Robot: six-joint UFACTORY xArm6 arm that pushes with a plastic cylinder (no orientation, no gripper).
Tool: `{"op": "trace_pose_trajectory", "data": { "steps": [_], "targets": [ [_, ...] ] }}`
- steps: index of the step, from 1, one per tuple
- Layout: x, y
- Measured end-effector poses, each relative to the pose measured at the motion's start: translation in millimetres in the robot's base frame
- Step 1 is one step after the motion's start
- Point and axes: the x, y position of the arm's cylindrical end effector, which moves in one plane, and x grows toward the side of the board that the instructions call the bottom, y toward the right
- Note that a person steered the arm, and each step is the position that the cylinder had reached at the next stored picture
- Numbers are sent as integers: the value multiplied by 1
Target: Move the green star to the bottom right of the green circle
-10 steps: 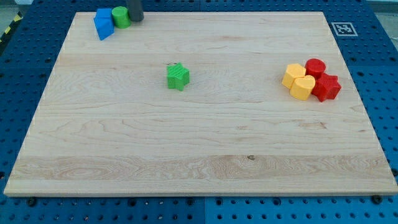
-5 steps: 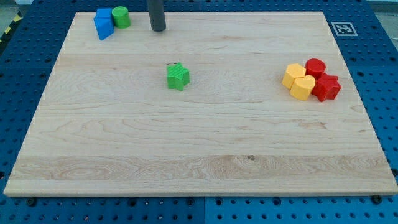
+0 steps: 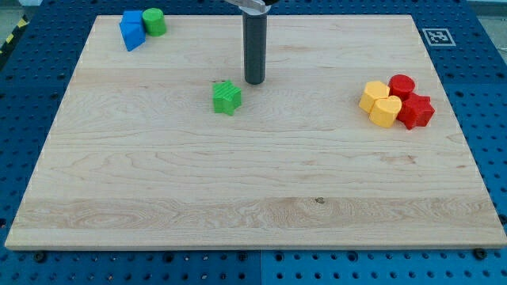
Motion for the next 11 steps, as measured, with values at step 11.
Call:
{"op": "trace_pose_trajectory", "data": {
  "steps": [11],
  "targets": [
    [25, -77]
  ]
}}
